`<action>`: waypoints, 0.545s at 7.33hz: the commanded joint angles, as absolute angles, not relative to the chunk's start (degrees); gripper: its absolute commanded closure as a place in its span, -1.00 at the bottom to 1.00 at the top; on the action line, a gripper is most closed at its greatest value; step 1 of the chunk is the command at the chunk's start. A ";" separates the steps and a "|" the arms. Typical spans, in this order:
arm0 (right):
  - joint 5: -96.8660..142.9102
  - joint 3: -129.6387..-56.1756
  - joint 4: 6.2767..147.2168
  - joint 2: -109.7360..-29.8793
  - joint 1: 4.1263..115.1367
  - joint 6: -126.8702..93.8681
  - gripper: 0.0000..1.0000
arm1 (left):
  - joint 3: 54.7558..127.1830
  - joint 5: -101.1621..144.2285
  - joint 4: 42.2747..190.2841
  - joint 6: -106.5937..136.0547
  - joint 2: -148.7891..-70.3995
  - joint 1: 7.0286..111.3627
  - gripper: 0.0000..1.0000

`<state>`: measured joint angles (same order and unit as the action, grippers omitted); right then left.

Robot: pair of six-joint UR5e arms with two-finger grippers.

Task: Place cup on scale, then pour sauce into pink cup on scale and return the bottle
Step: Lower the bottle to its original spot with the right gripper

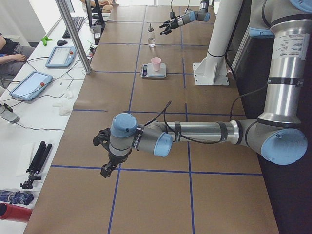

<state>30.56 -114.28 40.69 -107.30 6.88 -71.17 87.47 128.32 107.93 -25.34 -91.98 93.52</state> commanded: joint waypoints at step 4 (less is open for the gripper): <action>46.68 -129.72 56.25 -111.36 14.80 -67.45 -1.00 | 87.71 128.84 107.93 -25.49 -90.45 93.60 -1.00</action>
<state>39.04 -127.98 54.31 -111.47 9.67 -70.15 87.59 128.54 107.93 -25.39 -91.11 93.55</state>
